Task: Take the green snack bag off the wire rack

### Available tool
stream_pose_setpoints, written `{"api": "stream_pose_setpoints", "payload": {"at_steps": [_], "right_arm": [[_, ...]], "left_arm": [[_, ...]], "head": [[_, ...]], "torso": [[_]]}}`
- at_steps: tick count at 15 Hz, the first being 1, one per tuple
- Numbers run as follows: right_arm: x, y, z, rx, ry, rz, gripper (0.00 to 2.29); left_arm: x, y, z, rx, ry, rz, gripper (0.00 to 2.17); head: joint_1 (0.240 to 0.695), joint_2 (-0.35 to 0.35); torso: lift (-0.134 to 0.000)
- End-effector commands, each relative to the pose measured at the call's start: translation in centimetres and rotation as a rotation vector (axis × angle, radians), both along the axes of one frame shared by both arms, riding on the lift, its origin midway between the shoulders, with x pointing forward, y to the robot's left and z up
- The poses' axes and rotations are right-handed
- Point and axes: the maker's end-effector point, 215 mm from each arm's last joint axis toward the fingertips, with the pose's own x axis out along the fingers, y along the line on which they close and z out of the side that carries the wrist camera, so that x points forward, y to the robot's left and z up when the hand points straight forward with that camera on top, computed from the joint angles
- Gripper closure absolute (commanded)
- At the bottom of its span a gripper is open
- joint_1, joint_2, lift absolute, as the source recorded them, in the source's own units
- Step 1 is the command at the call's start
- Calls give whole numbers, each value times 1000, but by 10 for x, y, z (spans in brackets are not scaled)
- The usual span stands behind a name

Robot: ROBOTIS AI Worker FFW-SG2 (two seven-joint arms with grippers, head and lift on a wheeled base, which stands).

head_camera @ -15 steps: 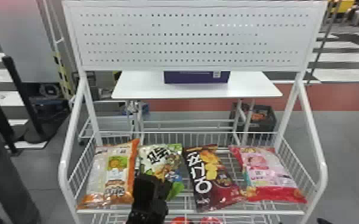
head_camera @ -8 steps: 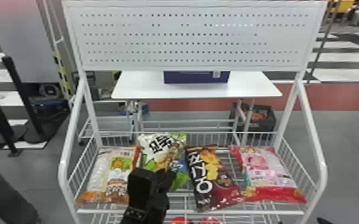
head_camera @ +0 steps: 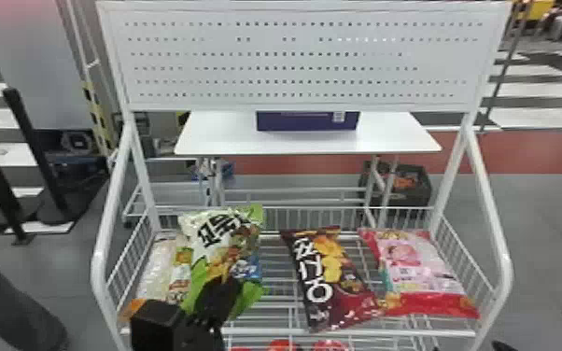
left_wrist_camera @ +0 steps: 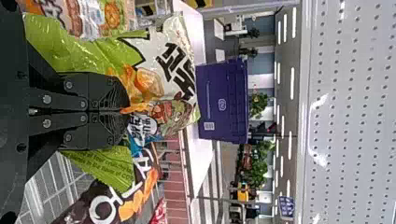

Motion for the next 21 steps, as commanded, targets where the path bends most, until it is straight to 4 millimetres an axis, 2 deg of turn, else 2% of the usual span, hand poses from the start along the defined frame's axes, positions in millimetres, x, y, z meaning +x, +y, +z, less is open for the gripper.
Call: {"api": "stream_pose_setpoints", "payload": {"at_steps": [1,7,12,17,21], "right_arm": [[0,2,-1,2,1,3,171],[-2,7,-1,5,2,13,171],[-3,9,-2,4,6,19,171],[-3,8,-2,5,7,18,171],[-2,7,-2,4,6,17,171]], "left_arm": [[-19,15,10,-12,-31,13,1433],[-63,68,37,-77,-141,105,1433],[-91,104,36,-75,-162,165,1433],[-114,124,42,-86,-194,195,1433],[-130,132,45,-92,-216,206,1433]], "head": [[499,0],[499,0],[499,0],[499,0],[499,0]], "torso": [[0],[0],[0],[0],[0]]}}
